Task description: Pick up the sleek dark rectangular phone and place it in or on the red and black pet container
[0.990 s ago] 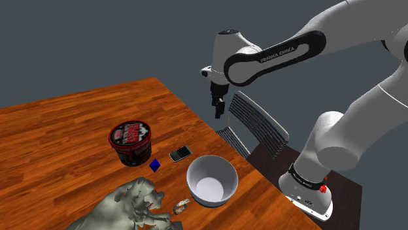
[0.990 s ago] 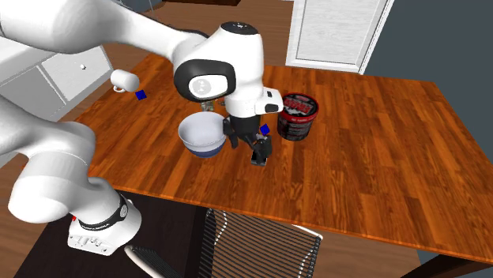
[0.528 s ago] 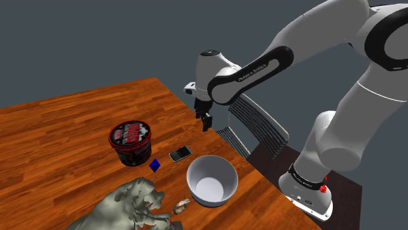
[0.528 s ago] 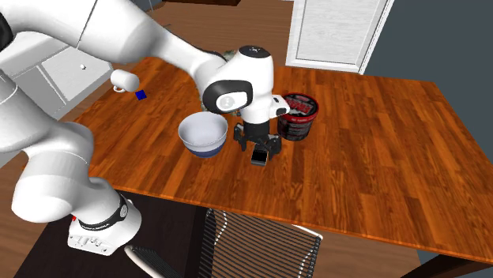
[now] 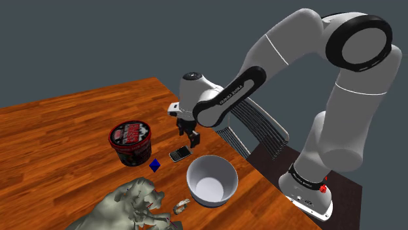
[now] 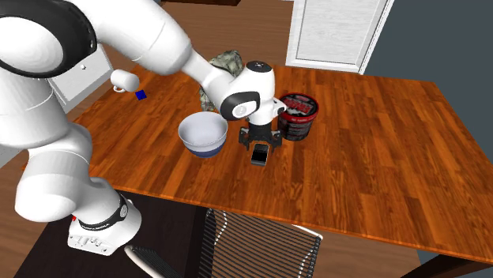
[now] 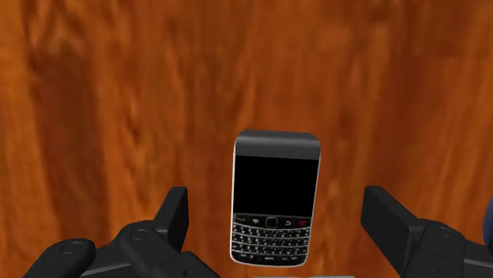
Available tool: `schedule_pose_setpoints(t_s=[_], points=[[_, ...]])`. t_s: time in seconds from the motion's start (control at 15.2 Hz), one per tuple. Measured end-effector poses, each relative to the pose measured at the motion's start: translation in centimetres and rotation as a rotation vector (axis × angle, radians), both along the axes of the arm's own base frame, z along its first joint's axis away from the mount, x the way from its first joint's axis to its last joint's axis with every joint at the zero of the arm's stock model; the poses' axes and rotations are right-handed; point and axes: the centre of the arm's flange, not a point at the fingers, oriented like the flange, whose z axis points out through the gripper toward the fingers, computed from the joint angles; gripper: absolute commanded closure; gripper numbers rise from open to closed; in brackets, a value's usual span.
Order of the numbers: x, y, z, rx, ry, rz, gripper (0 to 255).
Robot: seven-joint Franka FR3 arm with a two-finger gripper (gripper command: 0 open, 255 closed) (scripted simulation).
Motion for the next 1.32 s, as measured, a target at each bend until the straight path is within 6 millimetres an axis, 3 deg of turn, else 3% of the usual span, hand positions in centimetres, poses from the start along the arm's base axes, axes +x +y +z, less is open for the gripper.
schedule_pose_setpoints(t_s=[0.2, 0.66, 1.06, 1.12, 1.32], points=[[0.0, 2.1, -2.4, 0.003, -0.002, 0.088, 0], [-0.1, 2.6, -6.2, 0.004, -0.002, 0.105, 0], [0.1, 2.6, -6.6, 0.005, -0.003, 0.105, 0], [0.1, 2.6, -6.6, 0.005, -0.003, 0.105, 255], [0.1, 2.6, -6.5, 0.005, -0.003, 0.106, 255]])
